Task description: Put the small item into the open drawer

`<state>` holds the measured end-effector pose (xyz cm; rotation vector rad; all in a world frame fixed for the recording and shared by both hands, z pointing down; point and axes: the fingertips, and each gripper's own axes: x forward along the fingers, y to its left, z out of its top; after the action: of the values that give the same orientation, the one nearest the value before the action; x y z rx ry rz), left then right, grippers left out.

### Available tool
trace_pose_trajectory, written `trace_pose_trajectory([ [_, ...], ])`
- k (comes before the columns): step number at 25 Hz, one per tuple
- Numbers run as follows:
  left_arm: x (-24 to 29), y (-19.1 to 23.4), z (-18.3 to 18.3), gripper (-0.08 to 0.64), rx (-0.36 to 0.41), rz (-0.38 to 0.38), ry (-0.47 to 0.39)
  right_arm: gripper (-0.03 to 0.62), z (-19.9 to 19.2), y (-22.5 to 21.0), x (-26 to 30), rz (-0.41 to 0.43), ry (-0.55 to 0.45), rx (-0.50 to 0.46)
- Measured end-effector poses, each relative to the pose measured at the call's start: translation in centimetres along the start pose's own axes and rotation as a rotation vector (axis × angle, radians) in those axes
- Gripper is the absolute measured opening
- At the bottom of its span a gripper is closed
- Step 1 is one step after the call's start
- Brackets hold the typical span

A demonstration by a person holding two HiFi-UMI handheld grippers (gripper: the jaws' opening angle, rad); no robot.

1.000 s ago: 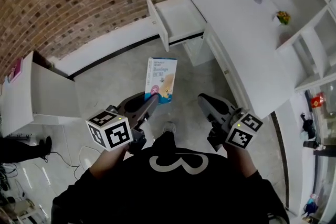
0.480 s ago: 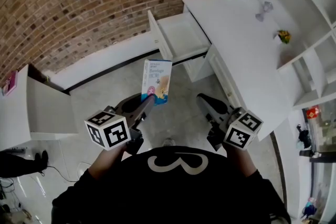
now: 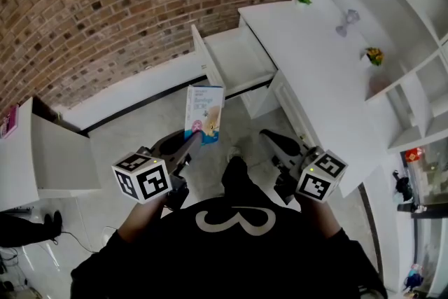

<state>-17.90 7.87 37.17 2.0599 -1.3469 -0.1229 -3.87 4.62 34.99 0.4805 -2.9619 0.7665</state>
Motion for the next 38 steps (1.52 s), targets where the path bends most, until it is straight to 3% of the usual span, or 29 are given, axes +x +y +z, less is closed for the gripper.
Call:
trace_pose_trajectory([
  [10,5.1,3.5,3.6,0.083,-0.010,0.047,0.005,0.011,3.5,-6.1,4.1,0.028,0.001,0.028],
  [25,19.6,9.4,11.6,0.083,-0.012,0.107,0.064,0.011,11.2,-20.2,11.3,0.046,0.012,0.080],
  [34,26.2,10.6,14.6,0.083,0.050,0.148,0.082,0.011,14.9,-25.3,11.7,0.034,-0.032,0.030],
  [38,27.9,10.7,14.2,0.083,0.040,0.156,0.102,0.011,15.4,-25.9,11.3,0.029,-0.042,0.008],
])
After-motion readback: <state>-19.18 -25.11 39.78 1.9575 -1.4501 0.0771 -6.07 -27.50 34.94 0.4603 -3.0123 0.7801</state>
